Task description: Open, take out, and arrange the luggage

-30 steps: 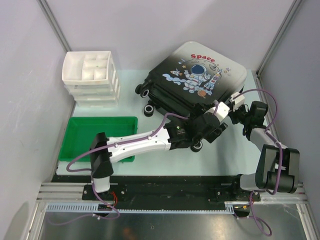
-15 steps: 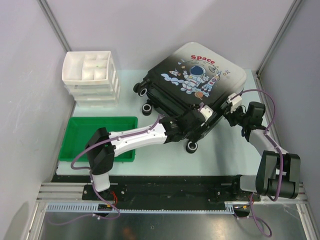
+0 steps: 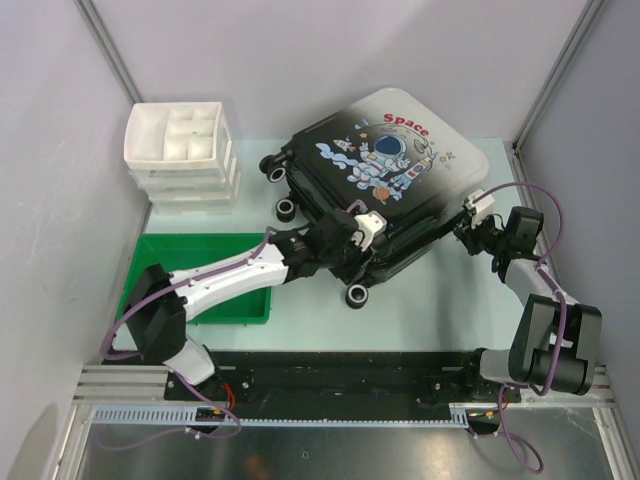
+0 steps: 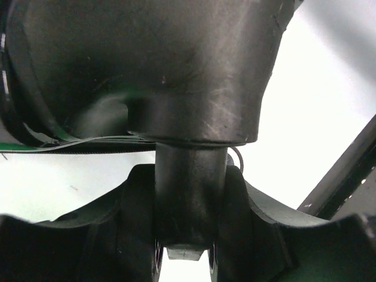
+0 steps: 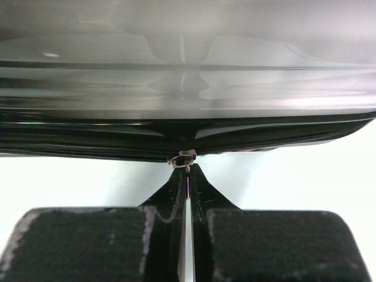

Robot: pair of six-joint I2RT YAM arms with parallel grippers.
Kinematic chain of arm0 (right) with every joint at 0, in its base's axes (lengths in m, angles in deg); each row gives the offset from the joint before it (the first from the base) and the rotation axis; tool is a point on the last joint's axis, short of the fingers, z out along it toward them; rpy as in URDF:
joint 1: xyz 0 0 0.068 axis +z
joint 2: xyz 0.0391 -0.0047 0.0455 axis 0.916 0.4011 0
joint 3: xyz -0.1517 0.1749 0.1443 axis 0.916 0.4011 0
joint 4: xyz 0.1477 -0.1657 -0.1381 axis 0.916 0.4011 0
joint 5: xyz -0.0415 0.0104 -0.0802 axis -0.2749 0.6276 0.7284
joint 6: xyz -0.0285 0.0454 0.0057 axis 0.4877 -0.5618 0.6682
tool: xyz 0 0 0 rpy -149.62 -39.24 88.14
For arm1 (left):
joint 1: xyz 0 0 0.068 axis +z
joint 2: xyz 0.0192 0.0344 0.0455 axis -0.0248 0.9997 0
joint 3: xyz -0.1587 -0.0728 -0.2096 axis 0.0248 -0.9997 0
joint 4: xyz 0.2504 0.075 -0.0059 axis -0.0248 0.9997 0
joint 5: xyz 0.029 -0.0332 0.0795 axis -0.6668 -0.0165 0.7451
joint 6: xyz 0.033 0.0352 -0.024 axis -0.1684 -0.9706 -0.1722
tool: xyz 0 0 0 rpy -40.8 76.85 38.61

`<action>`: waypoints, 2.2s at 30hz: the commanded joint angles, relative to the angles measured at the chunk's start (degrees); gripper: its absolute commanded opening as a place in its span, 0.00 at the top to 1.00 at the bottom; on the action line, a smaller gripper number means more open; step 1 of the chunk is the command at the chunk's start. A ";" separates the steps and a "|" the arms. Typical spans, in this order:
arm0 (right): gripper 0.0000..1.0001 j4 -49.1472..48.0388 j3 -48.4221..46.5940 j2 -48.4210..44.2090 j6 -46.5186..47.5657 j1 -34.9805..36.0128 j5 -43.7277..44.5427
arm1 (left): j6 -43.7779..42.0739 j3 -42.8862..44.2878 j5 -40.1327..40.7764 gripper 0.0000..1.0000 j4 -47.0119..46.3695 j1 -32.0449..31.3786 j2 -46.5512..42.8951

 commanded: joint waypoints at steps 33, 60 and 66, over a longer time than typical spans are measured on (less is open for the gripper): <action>1.00 18.41 -4.27 -4.82 16.06 -16.12 -2.86 | -48.18 -3.64 -16.86 1.00 -5.68 32.10 -10.23; 1.00 -1.99 -30.72 28.04 2.00 -13.49 -15.33 | -56.52 -3.99 -19.58 1.00 -7.62 37.38 -1.71; 1.00 2.29 -34.24 32.45 -1.35 -11.46 -13.67 | -55.12 0.41 -19.05 1.00 -7.71 38.08 1.37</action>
